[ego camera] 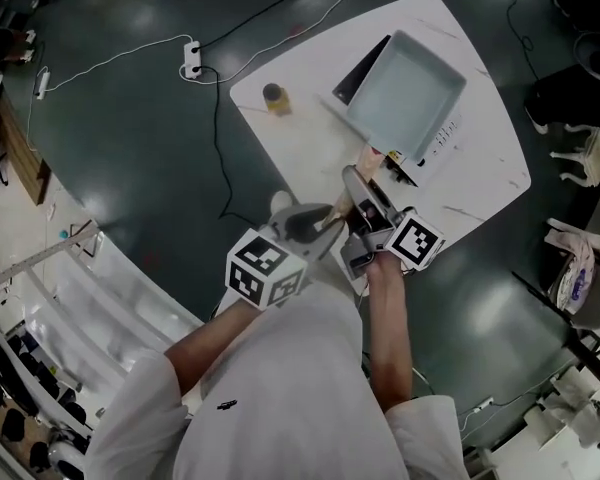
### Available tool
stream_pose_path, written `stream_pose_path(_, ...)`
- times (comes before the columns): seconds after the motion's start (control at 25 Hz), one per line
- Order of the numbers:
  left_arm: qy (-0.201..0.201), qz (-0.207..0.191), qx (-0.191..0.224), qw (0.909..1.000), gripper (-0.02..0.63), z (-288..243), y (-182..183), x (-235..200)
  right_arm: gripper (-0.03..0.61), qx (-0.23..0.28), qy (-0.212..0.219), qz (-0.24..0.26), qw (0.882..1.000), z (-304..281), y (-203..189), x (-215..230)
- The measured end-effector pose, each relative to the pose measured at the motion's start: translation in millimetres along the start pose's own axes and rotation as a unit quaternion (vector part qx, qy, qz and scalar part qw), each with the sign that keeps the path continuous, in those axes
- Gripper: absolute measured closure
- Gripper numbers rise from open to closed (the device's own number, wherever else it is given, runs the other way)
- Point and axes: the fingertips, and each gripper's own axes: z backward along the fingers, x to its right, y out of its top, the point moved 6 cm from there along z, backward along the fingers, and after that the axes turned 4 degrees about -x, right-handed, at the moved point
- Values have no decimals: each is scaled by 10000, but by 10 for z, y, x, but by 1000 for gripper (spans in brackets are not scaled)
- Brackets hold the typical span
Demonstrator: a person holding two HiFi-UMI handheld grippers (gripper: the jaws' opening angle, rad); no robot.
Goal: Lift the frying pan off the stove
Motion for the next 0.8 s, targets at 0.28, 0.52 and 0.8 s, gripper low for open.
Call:
stream_pose_path(0.28, -129, -278, 143, 9994, 515, 272, 68, 222, 434, 169, 43, 109, 9998, 151, -32, -359)
stream_pose_path(0.52, -208, -423, 334, 9983, 515, 487, 119, 377, 433, 297, 54, 169, 9994, 246, -68, -610)
stream_pose_path(0.8, -275, -697, 431, 9963, 512, 646, 207, 660, 425, 438, 232, 383, 9980, 453, -34, -899)
